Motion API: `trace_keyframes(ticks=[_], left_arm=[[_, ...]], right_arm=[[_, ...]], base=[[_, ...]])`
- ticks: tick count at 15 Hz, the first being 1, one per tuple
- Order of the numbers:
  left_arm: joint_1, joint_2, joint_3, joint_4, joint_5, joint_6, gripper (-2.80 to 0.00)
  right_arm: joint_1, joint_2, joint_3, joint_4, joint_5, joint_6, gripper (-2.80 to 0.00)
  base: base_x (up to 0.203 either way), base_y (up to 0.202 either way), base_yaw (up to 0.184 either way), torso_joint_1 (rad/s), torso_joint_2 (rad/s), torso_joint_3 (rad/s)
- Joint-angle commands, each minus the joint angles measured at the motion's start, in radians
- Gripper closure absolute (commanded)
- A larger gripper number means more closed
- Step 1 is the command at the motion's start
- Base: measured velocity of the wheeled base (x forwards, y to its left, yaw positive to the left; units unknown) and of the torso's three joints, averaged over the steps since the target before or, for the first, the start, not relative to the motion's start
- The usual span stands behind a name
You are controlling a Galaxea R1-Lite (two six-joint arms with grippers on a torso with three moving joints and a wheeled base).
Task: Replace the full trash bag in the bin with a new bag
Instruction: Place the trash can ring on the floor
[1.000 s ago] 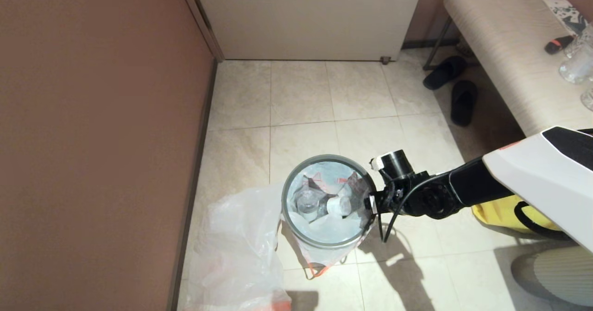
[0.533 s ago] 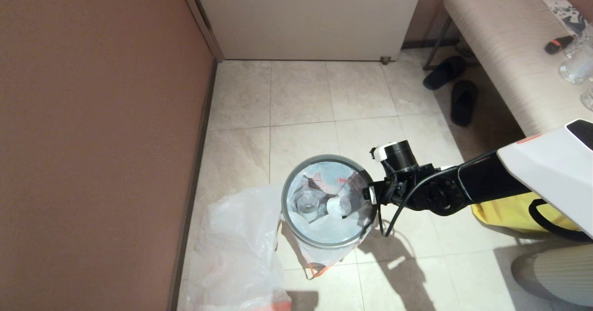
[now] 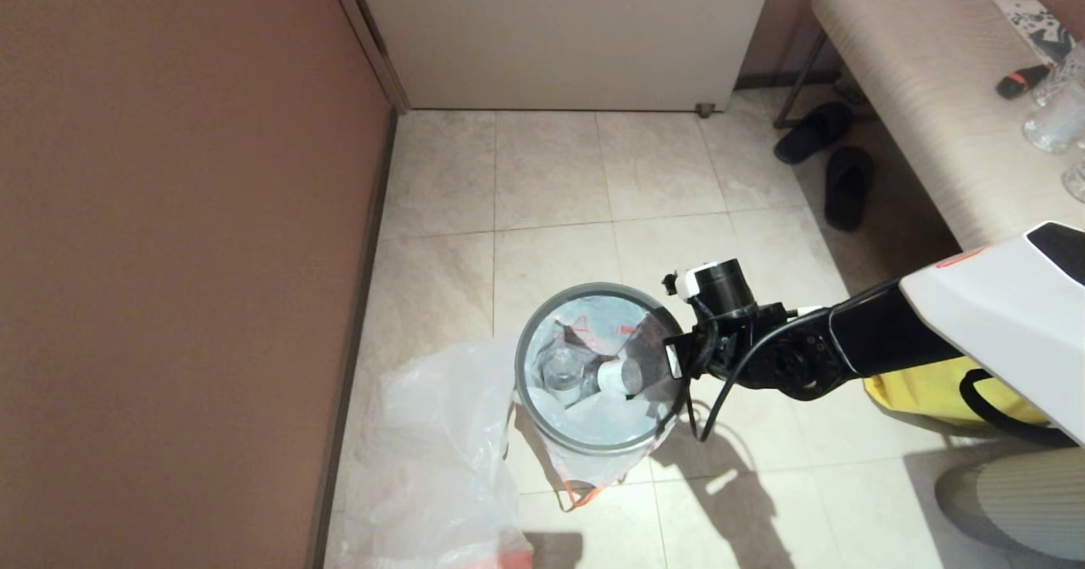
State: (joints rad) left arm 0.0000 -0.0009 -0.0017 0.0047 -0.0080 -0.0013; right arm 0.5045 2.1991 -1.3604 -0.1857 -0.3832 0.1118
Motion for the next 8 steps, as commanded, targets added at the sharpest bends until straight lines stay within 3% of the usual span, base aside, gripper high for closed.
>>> trace_keyframes(ticks=[1, 8], left_arm=[[0.0, 0.001, 0.0, 0.0, 0.0, 0.0, 0.0], [0.0, 0.001, 0.0, 0.0, 0.0, 0.0, 0.0]], right_arm=[[0.0, 0.021, 0.0, -0.001, -0.002, 0.0, 0.0], [0.002, 0.023, 0.005, -0.009, -0.01, 0.0, 0.0]], base=[[0.0, 0.0, 0.0, 0.0, 0.0, 0.0], [0.0, 0.0, 0.0, 0.0, 0.0, 0.0]])
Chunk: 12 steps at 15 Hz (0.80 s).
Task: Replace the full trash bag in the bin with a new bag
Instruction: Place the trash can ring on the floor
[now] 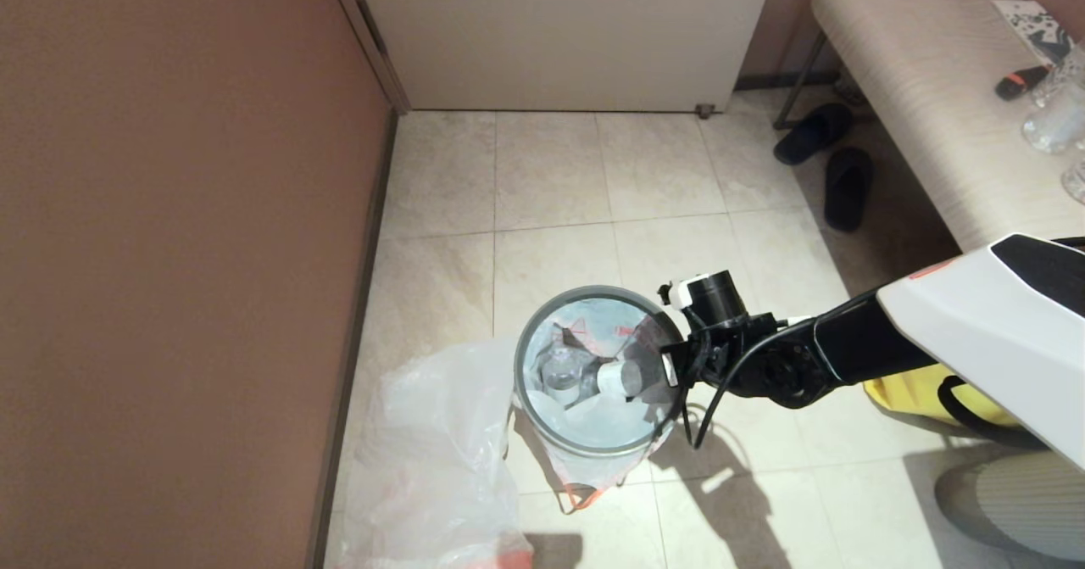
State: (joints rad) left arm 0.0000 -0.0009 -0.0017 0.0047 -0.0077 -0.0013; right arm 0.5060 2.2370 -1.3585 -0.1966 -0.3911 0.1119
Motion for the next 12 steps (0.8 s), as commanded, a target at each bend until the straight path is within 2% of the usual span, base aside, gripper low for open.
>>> trace_keyframes(ticks=[1, 12], left_arm=[[0.0, 0.001, 0.0, 0.0, 0.0, 0.0, 0.0], [0.0, 0.001, 0.0, 0.0, 0.0, 0.0, 0.0]], right_arm=[[0.0, -0.029, 0.007, 0.005, -0.002, 0.0, 0.0], [0.005, -0.167, 0.064, 0.012, 0.0, 0.0, 0.0]], base=[[0.0, 0.0, 0.0, 0.0, 0.0, 0.0], [0.0, 0.0, 0.0, 0.0, 0.0, 0.0]])
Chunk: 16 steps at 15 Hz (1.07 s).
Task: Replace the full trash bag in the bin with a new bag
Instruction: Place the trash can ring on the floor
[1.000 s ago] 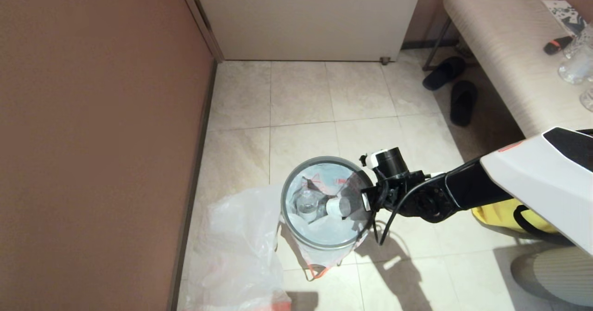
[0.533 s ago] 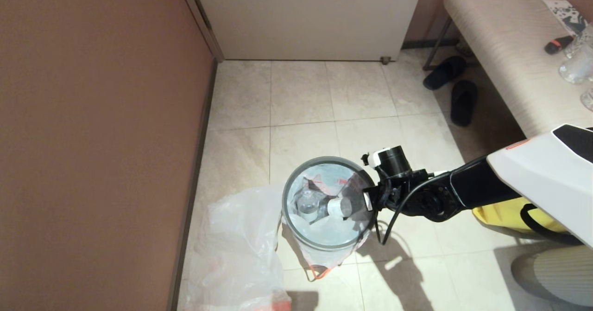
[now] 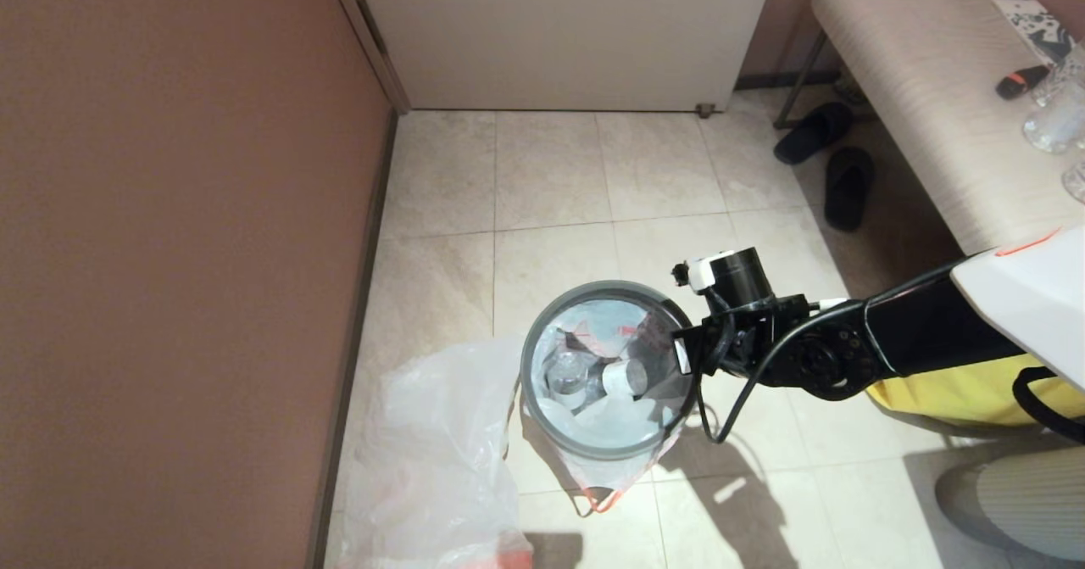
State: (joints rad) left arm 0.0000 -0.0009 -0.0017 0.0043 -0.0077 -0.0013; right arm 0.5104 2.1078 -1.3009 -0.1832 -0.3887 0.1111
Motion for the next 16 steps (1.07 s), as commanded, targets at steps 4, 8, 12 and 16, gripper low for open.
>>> trace_keyframes(ticks=[4, 8, 12, 16], left_arm=[[0.0, 0.001, 0.0, 0.0, -0.001, 0.0, 0.0], [0.0, 0.001, 0.0, 0.0, 0.0, 0.0, 0.0], [0.0, 0.001, 0.0, 0.0, 0.0, 0.0, 0.0], [0.0, 0.001, 0.001, 0.0, 0.0, 0.0, 0.0]], right_arm=[[0.0, -0.115, 0.017, 0.041, -0.001, 0.003, 0.0], [0.016, -0.24, 0.019, 0.149, 0.007, 0.014, 0.0], [0.094, -0.294, 0.02, 0.206, -0.001, 0.048, 0.0], [0.073, -0.373, 0.018, 0.225, -0.011, 0.047, 0.0]], base=[[0.0, 0.0, 0.0, 0.0, 0.0, 0.0], [0.0, 0.0, 0.0, 0.0, 0.0, 0.0], [0.0, 0.0, 0.0, 0.0, 0.0, 0.0], [0.0, 0.0, 0.0, 0.0, 0.0, 0.0]])
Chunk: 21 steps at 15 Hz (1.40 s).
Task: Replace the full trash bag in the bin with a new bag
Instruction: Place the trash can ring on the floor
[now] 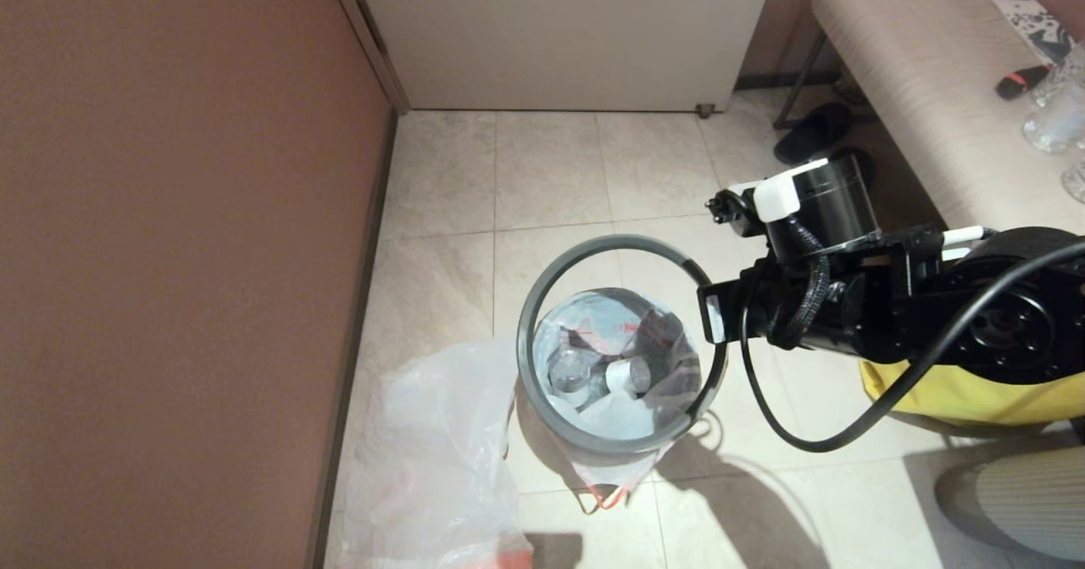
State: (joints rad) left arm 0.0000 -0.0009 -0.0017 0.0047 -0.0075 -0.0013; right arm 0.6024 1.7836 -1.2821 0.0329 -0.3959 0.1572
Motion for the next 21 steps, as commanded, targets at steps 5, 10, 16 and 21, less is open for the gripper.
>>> trace_keyframes(ticks=[5, 10, 16, 21], left_arm=[[0.0, 0.001, 0.0, 0.0, 0.0, 0.0, 0.0], [0.0, 0.001, 0.0, 0.0, 0.0, 0.0, 0.0], [0.0, 0.001, 0.0, 0.0, 0.0, 0.0, 0.0], [0.0, 0.001, 0.0, 0.0, 0.0, 0.0, 0.0]], right_arm=[[-0.214, -0.174, 0.046, 0.064, 0.04, 0.005, 0.0], [-0.49, -0.194, 0.061, 0.059, 0.268, 0.108, 0.0], [-0.704, 0.045, 0.05, -0.066, 0.407, 0.125, 0.0], [-0.756, 0.299, 0.02, -0.269, 0.407, 0.005, 0.0]], base=[[0.0, 0.0, 0.0, 0.0, 0.0, 0.0], [0.0, 0.0, 0.0, 0.0, 0.0, 0.0], [0.0, 0.0, 0.0, 0.0, 0.0, 0.0], [0.0, 0.0, 0.0, 0.0, 0.0, 0.0]])
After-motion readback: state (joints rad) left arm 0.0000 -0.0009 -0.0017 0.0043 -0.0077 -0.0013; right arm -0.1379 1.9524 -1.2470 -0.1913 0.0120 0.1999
